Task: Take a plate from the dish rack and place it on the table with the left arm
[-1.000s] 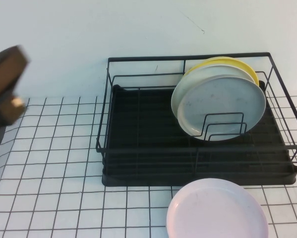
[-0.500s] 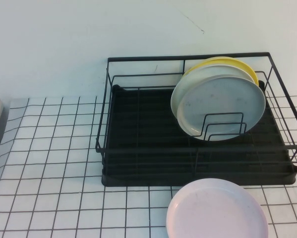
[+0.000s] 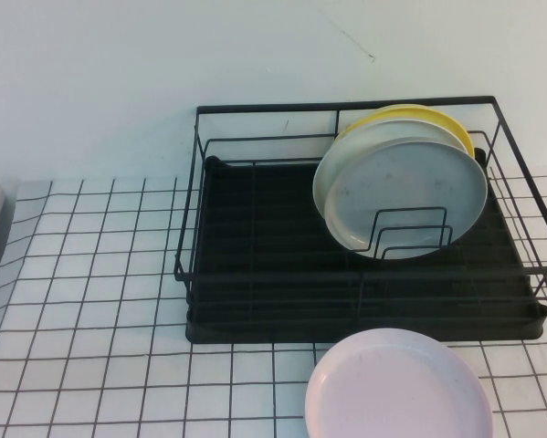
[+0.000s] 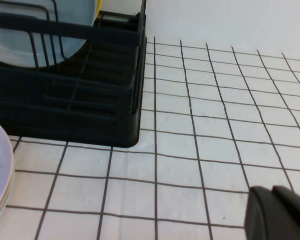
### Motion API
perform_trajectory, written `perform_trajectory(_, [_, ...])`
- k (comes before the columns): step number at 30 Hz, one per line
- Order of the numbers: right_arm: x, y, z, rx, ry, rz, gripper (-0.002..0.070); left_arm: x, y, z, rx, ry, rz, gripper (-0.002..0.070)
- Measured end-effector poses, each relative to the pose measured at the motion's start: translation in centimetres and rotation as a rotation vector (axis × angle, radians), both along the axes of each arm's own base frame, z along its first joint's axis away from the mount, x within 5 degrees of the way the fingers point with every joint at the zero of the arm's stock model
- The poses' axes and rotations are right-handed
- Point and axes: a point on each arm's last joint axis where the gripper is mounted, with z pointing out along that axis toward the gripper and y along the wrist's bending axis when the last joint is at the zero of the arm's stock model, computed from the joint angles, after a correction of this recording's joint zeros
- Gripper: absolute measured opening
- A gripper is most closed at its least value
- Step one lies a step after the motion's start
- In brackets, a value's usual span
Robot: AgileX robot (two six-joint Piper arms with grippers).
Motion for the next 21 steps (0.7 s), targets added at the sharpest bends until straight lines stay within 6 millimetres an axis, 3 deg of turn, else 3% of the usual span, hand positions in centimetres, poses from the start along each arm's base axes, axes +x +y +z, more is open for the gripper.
perform_trajectory(5, [0.0, 0.0, 0.0, 0.000, 0.000, 0.000, -0.0001, 0.2, 0.0, -3.4, -0.088, 0.082, -0.001, -0.0002])
perform_trajectory(17, [0.0, 0.0, 0.0, 0.000, 0.000, 0.000, -0.0001, 0.0, -0.4, -6.7, -0.073, 0.441, -0.023, -0.0002])
perform_trajectory(21, [0.0, 0.0, 0.0, 0.000, 0.000, 0.000, -0.0001, -0.1, -0.4, -6.9, -0.078, 0.462, -0.021, -0.0002])
